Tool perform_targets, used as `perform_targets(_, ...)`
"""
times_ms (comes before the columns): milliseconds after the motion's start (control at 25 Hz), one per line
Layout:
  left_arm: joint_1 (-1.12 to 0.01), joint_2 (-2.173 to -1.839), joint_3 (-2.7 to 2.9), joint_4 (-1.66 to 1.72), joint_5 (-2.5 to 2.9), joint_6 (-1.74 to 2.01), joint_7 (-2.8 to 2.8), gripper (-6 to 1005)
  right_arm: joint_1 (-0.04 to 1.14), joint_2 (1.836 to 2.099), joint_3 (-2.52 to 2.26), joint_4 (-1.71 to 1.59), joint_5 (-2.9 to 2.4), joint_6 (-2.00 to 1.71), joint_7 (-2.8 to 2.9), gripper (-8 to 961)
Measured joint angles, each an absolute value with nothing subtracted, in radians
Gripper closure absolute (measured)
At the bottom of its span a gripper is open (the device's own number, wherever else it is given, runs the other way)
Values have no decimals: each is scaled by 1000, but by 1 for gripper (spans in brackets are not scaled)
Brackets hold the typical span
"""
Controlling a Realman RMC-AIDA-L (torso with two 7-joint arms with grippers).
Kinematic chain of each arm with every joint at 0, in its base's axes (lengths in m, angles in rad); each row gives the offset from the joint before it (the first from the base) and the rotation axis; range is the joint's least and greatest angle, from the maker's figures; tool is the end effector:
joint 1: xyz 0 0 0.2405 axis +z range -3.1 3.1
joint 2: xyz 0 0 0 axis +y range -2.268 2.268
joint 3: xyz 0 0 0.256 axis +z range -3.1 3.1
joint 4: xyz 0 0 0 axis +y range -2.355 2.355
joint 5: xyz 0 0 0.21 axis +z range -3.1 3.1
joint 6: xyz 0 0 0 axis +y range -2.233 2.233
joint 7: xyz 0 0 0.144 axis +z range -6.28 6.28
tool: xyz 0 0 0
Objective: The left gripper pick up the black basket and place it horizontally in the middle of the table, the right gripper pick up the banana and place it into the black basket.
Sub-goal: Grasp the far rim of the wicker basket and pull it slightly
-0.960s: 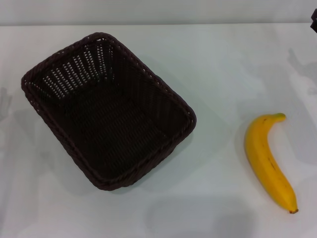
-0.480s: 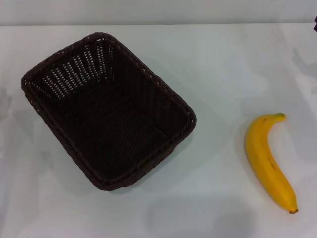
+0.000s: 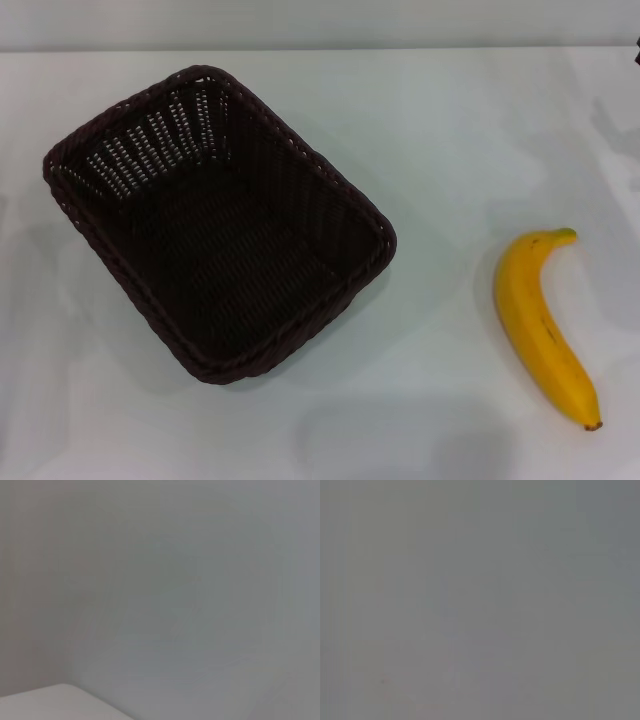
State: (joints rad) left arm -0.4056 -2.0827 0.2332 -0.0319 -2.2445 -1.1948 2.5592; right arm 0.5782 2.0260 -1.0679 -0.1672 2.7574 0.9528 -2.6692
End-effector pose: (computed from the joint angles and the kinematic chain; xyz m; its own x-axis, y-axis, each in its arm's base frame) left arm -0.3927 0.2983 0.0277 0.3317 -0.0897 0.9391 0.9312 0.1907 -0.3107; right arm 0.3237 0.3999 0.0417 0.6421 0.0075 -0.7666 -0.7604 -0.1210 -0.6381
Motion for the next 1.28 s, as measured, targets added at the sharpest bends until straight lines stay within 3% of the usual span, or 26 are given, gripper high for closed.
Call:
perform_targets(680,-397,-2058,248,323,-1764,-1104,1906,200,583,2028,-1081,-158,2753,986,-2665,86)
perform_targets(800,-410,-2014,263,411,-1602,-1107,1650,207,583,2028,-1102,-157,2753,994,-2664,86)
perform_targets(880,-432,-1955,336,456,-1485,-1114,1440,212,580,2028,-1115,-156,2753,999,-2664,86)
perform_targets(1120,-513,-1831,583,526,-1359,-1142,1179,225,576,2028,-1126,-144,2754,1004,-2663,86)
perform_targets(1280,-589,-1782,650,577,-1249,-1167,1089,235,576,2028,-1129,-142,2754,1006,-2663,87)
